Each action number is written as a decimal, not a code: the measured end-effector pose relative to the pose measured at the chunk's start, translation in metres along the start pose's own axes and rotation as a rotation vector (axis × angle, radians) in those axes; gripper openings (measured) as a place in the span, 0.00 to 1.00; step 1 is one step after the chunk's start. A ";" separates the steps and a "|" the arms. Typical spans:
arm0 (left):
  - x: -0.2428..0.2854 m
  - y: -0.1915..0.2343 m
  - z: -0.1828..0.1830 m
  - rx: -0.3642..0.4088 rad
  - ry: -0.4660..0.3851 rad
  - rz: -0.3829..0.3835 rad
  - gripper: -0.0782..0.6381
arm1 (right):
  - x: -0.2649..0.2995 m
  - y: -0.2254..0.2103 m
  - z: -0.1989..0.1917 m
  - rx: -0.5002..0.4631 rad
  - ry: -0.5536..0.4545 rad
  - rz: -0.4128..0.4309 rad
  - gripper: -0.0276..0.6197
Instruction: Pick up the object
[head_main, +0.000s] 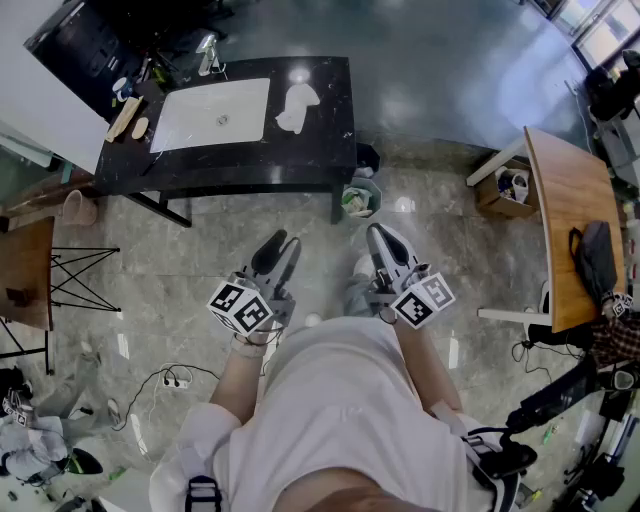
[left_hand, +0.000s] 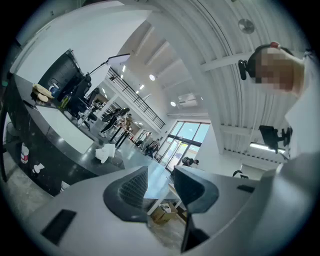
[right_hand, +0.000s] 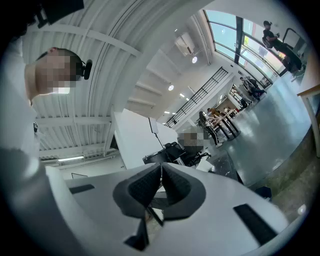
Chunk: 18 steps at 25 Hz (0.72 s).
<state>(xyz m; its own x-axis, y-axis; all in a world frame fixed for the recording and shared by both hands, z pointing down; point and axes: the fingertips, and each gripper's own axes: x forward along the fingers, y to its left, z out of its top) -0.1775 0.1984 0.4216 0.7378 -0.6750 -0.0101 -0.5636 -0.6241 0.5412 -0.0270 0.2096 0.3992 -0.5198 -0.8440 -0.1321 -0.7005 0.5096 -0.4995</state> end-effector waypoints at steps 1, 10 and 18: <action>0.008 0.005 0.000 -0.002 -0.008 -0.003 0.31 | 0.006 -0.007 0.004 0.002 -0.001 0.002 0.08; 0.104 0.053 0.018 -0.003 -0.020 0.067 0.32 | 0.073 -0.099 0.046 0.053 0.005 0.040 0.08; 0.194 0.091 0.041 0.014 -0.028 0.198 0.34 | 0.128 -0.175 0.086 0.121 0.031 0.118 0.08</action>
<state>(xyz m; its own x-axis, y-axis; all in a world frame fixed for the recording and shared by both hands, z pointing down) -0.1008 -0.0047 0.4346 0.6013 -0.7958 0.0719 -0.7021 -0.4832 0.5230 0.0713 -0.0019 0.3963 -0.6112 -0.7729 -0.1706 -0.5708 0.5798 -0.5814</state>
